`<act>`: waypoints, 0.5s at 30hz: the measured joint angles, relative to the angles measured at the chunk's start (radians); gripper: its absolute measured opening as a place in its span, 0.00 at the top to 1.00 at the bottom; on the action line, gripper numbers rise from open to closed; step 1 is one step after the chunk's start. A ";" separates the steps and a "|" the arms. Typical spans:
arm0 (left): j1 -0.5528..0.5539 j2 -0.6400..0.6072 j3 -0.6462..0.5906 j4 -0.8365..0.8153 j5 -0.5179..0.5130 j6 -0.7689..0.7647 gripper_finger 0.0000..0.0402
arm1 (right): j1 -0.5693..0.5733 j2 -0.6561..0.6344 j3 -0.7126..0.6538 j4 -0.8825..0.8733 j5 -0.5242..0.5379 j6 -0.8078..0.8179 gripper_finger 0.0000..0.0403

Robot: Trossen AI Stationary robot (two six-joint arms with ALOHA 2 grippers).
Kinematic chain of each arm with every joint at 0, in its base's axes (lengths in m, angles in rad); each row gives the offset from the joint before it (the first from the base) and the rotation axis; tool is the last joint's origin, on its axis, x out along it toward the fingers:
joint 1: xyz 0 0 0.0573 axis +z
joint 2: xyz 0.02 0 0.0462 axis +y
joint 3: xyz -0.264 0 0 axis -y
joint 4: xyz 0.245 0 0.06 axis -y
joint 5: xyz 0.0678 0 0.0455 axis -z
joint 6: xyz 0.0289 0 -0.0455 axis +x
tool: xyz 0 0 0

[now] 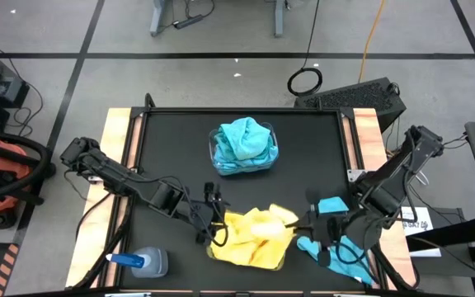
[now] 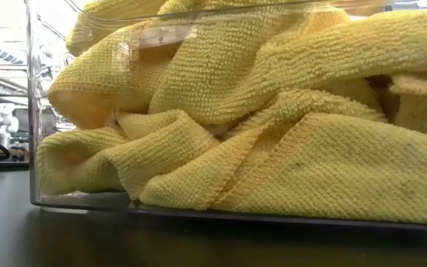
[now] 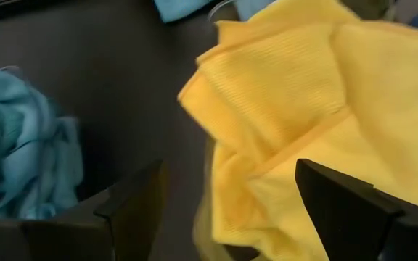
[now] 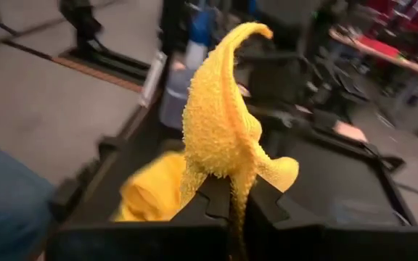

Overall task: Sort microfiber towel by color & place in baskets
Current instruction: Put the yellow microfiber towel into the bottom transparent bin

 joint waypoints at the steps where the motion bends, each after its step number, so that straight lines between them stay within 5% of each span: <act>1: 0.000 0.000 0.000 -0.006 -0.009 0.000 0.23 | -0.001 0.007 0.000 0.023 -0.017 -0.012 1.00; 15: 0.000 0.000 0.000 -0.032 -0.043 -0.001 0.23 | -0.009 0.196 0.001 0.101 -0.103 0.046 1.00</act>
